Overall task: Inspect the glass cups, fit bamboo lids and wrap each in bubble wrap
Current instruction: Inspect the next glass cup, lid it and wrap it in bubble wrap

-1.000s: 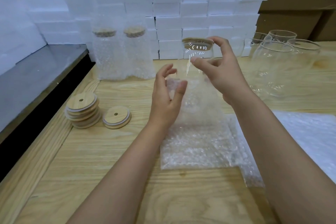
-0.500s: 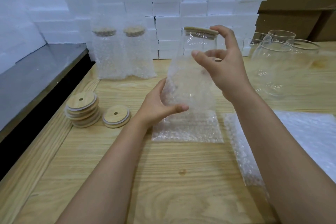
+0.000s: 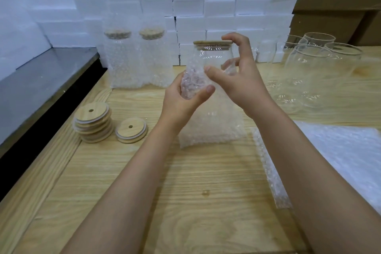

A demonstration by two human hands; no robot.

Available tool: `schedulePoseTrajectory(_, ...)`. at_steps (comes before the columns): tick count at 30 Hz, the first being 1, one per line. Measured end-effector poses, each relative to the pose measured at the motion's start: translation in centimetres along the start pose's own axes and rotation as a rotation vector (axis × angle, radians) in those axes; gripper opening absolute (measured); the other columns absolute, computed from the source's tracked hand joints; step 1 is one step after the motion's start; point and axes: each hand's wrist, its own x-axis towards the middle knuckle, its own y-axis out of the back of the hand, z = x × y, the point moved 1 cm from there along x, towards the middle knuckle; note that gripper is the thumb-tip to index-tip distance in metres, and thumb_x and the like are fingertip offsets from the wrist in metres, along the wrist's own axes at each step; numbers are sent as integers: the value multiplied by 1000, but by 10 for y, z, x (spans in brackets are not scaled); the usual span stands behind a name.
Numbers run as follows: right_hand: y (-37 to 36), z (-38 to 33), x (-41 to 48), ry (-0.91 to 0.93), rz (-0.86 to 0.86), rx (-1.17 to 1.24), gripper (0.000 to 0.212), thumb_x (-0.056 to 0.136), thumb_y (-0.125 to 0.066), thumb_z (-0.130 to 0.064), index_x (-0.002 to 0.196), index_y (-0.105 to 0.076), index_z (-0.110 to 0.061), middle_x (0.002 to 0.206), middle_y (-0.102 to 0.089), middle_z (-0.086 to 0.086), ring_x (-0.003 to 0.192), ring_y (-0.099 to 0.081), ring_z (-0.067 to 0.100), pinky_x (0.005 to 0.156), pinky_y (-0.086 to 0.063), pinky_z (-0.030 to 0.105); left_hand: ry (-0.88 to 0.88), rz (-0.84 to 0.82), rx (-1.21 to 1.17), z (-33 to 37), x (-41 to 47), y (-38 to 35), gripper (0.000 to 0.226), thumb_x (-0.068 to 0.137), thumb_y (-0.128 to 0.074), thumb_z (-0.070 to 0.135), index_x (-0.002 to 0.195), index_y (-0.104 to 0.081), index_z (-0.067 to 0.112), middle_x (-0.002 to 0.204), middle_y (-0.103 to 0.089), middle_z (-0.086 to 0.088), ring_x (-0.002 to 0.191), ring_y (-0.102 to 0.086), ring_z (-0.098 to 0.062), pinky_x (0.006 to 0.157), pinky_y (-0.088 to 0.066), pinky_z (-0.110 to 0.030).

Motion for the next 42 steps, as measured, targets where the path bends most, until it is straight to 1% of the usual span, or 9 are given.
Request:
schedulePoseTrajectory(3, 4, -1, 1, 13, 84, -9, 53, 79, -74, -25, 117, -41, -39, 72, -41, -6, 63, -42, 4, 68, -49, 40, 100, -151, 47, -7, -4, 8, 118, 39, -88, 60, 139, -40, 19, 129, -57, 12, 118, -55, 3, 90, -48, -17)
schedulePoseTrajectory(8, 9, -2, 4, -1, 149, 59, 51, 80, -73, -27, 117, -40, -39, 78, -44, -2, 64, -43, 3, 67, -49, 40, 191, -258, 77, -23, -14, 8, 90, 55, -88, 16, 134, -46, 25, 118, -66, 7, 109, -63, -3, 82, -51, -17)
schedulePoseTrajectory(16, 7, -3, 1, 0, 41, -20, 51, 80, -73, -26, 118, -41, -39, 72, -41, -2, 67, -44, 17, 66, -49, 41, 158, -116, 24, -13, -8, 3, 51, 63, -81, 17, 109, -61, 12, 95, -75, 5, 91, -71, -9, 73, -53, -17)
schedulePoseTrajectory(23, 2, -7, 0, -37, -4, -69, 52, 82, -68, -36, 123, -37, -39, 82, -51, 13, 74, -55, 35, 79, -52, 48, 181, -10, -129, -9, -8, -6, 83, 54, -83, 33, 120, -54, -9, 113, -66, -25, 107, -64, -38, 97, -48, -55)
schedulePoseTrajectory(27, 15, -2, 7, -142, -98, -93, 49, 94, -44, -56, 139, -34, -39, 100, -59, 2, 89, -61, 13, 89, -50, 36, 233, -11, -223, -13, -8, -7, 88, 53, -81, 28, 124, -48, -12, 113, -60, -27, 114, -56, -49, 100, -41, -64)
schedulePoseTrajectory(30, 36, 1, 13, -241, -116, 133, 23, 97, -43, -29, 117, -54, -33, 110, -67, 1, 100, -64, 18, 98, -50, 46, 266, -22, -247, -16, -9, -4, 85, 54, -80, 27, 124, -48, -9, 104, -64, -18, 105, -61, -41, 97, -46, -58)
schedulePoseTrajectory(33, 49, 6, 12, -141, -185, 134, 39, 87, -43, 5, 105, -60, -25, 97, -67, -4, 89, -63, 13, 87, -51, 42, 275, -60, -256, -18, -9, -2, 86, 54, -80, 26, 125, -47, -10, 102, -66, -15, 101, -64, -35, 92, -50, -51)
schedulePoseTrajectory(39, 47, 7, 10, 36, -109, -172, 20, 85, -67, -10, 78, -63, -28, 74, -55, -8, 69, -51, 0, 64, -41, 13, 265, -104, -206, -23, -8, -1, 88, 56, -81, 27, 130, -47, -7, 114, -65, -19, 108, -64, -34, 96, -50, -48)
schedulePoseTrajectory(42, 47, 4, 12, 91, 20, -150, 24, 89, -62, -8, 79, -57, -28, 77, -58, -5, 70, -51, 7, 69, -45, 23, 279, -122, -182, -23, -9, 1, 91, 55, -82, 25, 135, -46, -2, 120, -64, -21, 111, -63, -34, 96, -50, -46)
